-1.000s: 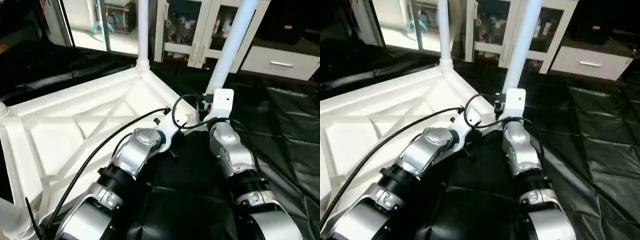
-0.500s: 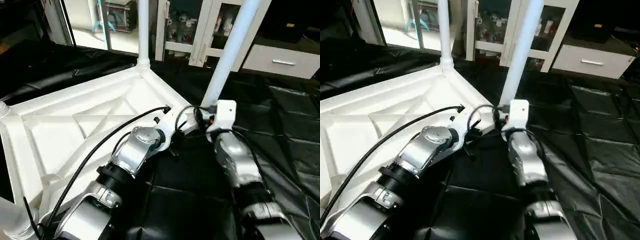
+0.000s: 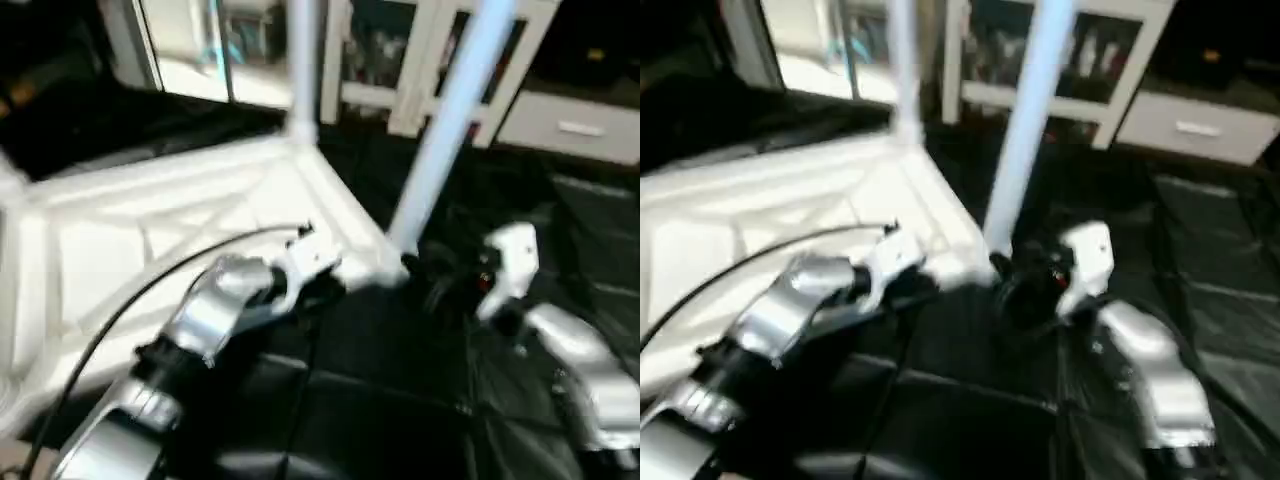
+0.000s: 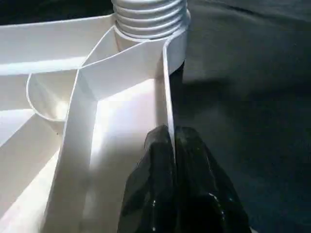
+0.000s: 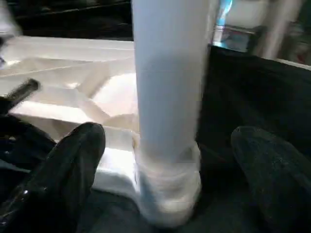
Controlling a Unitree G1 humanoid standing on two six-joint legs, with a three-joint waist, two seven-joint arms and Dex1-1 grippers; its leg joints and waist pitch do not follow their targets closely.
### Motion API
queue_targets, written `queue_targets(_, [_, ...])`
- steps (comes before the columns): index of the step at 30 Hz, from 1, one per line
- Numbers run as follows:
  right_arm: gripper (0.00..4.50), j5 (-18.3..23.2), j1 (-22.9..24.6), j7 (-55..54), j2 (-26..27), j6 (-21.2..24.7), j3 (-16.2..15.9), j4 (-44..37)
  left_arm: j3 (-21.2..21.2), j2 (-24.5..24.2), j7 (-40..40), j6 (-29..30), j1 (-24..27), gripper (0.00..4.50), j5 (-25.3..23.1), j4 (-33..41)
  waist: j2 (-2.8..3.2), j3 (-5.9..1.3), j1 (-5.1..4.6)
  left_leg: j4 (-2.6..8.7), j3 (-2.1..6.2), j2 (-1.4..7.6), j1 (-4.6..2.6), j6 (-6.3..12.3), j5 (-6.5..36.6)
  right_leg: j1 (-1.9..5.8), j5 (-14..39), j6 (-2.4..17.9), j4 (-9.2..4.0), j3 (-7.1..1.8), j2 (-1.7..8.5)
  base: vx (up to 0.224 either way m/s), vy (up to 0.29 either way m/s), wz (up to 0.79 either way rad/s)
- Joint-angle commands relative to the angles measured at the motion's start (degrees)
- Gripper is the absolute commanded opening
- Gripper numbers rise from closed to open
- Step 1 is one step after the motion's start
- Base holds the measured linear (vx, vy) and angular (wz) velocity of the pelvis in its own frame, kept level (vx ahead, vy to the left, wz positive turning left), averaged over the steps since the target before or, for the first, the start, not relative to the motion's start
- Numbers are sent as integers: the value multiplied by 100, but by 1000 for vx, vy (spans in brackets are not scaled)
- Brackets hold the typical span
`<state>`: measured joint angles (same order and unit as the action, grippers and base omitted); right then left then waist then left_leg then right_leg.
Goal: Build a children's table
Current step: Insert table leg to table base
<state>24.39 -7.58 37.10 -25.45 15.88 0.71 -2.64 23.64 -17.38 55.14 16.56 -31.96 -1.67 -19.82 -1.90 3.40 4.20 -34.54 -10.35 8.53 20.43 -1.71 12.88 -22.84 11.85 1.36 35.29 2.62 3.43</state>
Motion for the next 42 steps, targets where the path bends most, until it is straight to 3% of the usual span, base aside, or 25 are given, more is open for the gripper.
queue_targets(1, [447,183,106,438,-293,225,104,-261,192,9,431,-287,89,0,293,301,-30,-319,11,409,168,552,-76,552,503,311,358,1515,-381,-335,595,0,0,0])
queue_targets(4, [447,411,195,780,-564,531,112,-431,206,-52,712,-425,151,0,406,392,-22,-326,87,406,147,532,-101,514,457,287,369,1430,-383,-336,591,0,0,0])
queue_targets(6, [447,518,320,1284,-996,778,-63,-547,190,-101,1089,-488,253,0,607,592,-43,-339,113,397,160,526,-66,555,322,338,185,1421,-349,-330,600,0,0,0])
queue_targets(10, [447,450,337,1599,-1188,794,-233,-531,191,-115,1229,-457,267,0,630,647,-51,-341,124,376,151,512,-51,627,266,317,255,1408,-366,-324,611,0,0,0])
queue_targets(14, [447,293,326,1861,-1309,684,-360,-439,253,-211,1367,-566,253,0,585,591,-53,-339,143,385,159,518,-65,554,372,304,566,1341,-392,-316,604,0,0,0])
queue_targets(20, [447,306,215,2060,-1364,618,-358,-238,229,-253,1555,-534,292,0,600,653,-60,-362,152,363,159,508,-50,607,204,317,272,1397,-345,-307,599,0,0,0])
queue_targets(29, [360,239,63,2375,-1361,487,-358,105,242,-296,1670,-553,303,0,561,665,-75,-374,194,339,153,509,-48,679,101,323,192,1456,-318,-297,600,0,0,0])
queue_targets(33, [348,251,56,2608,-1377,485,-430,202,231,-295,1701,-555,299,0,540,661,-70,-369,200,334,152,507,-46,673,163,319,312,1446,-330,-299,602,0,0,0])
queue_targets(42, [269,217,63,2764,-1382,480,-462,274,235,-302,1721,-571,301,0,520,654,-76,-359,208,338,154,507,-46,584,302,310,602,1385,-356,-303,605,0,0,0])
